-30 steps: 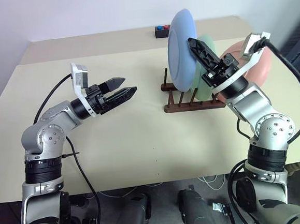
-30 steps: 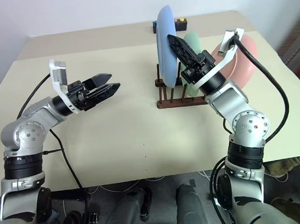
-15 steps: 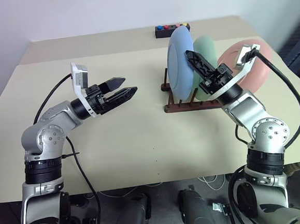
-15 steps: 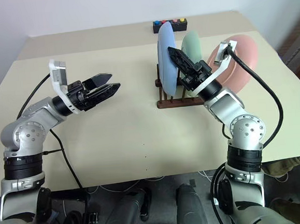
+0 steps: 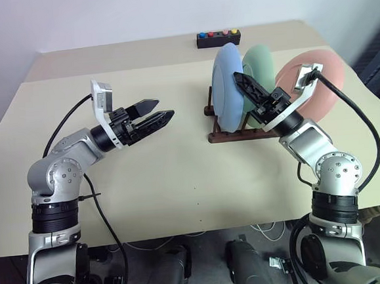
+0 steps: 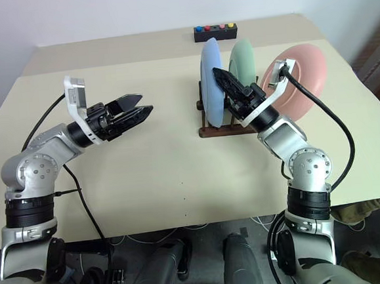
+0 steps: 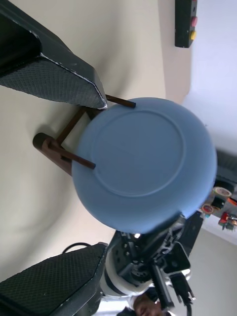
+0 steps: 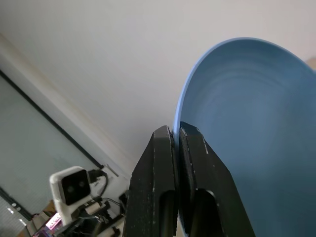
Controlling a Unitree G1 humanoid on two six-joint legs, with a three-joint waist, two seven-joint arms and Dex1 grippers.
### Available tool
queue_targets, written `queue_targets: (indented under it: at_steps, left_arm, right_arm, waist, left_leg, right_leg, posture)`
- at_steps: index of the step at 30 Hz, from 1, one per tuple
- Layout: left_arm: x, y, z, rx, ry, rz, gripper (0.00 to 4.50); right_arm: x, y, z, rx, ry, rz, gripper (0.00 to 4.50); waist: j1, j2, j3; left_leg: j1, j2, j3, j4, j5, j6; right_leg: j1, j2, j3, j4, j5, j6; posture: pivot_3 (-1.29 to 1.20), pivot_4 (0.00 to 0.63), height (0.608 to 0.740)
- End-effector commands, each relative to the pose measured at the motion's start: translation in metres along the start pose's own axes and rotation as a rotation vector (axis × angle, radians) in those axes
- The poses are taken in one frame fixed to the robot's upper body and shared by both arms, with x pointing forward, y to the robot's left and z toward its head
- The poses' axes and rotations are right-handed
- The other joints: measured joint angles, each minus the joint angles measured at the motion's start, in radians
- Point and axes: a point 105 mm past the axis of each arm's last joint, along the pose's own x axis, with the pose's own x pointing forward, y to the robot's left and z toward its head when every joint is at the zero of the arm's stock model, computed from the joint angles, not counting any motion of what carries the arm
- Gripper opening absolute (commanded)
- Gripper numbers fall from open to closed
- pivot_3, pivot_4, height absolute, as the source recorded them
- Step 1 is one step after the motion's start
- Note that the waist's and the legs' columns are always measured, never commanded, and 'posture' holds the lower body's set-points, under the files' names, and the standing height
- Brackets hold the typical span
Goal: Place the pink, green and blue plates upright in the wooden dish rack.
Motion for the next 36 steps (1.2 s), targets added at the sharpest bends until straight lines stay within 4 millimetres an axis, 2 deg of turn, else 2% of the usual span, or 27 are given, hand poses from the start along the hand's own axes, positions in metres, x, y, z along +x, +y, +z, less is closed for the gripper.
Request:
queue_targets:
  at_steps: [1, 3, 10, 20, 36]
  left_arm:
    - [0.002, -0.007, 0.013, 0.03, -0.027, -0.025, 4.49]
    - [0.002, -0.008, 0.013, 0.026, -0.028, -0.026, 4.5]
    - [0.002, -0.01, 0.014, 0.018, -0.027, -0.03, 4.5]
    - [0.002, -0.009, 0.014, 0.007, -0.027, -0.036, 4.5]
    - [0.003, -0.007, 0.014, -0.001, -0.028, -0.039, 4.5]
  right_arm:
    - [0.0, 0.004, 0.005, -0.012, -0.023, 0.035, 0.3]
    - [-0.001, 0.007, 0.004, 0.024, -0.013, 0.063, 0.99]
    - [0.0, 0.006, 0.008, -0.009, -0.019, 0.049, 4.4]
    - [-0.003, 0.004, 0.015, -0.101, -0.038, 0.015, 4.46]
    - [-0.003, 0.011, 0.022, -0.124, -0.066, 0.046, 4.46]
  waist:
    - [0.0, 0.0, 0.0]
    - [0.0, 0.0, 0.0]
    - [0.0, 0.0, 0.0]
    - [0.0, 0.0, 0.0]
    - [0.0, 0.0, 0.0]
  left_leg:
    - [0.0, 0.0, 0.0, 0.0, 0.0, 0.0]
    - [0.0, 0.0, 0.0, 0.0, 0.0, 0.0]
    - [0.0, 0.0, 0.0, 0.0, 0.0, 0.0]
    - [0.0, 0.0, 0.0, 0.0, 0.0, 0.0]
    - [0.0, 0.0, 0.0, 0.0, 0.0, 0.0]
  right_leg:
    - [0.0, 0.0, 0.0, 0.0, 0.0, 0.0]
    - [0.0, 0.0, 0.0, 0.0, 0.0, 0.0]
    - [0.0, 0.0, 0.0, 0.0, 0.0, 0.0]
    - [0.0, 0.0, 0.0, 0.0, 0.0, 0.0]
    - [0.0, 0.0, 0.0, 0.0, 0.0, 0.0]
  posture:
    - [0.0, 0.15, 0.74]
    - [0.0, 0.15, 0.74]
    - [0.0, 0.15, 0.74]
    - [0.0, 0.15, 0.74]
    - [0.0, 0.15, 0.74]
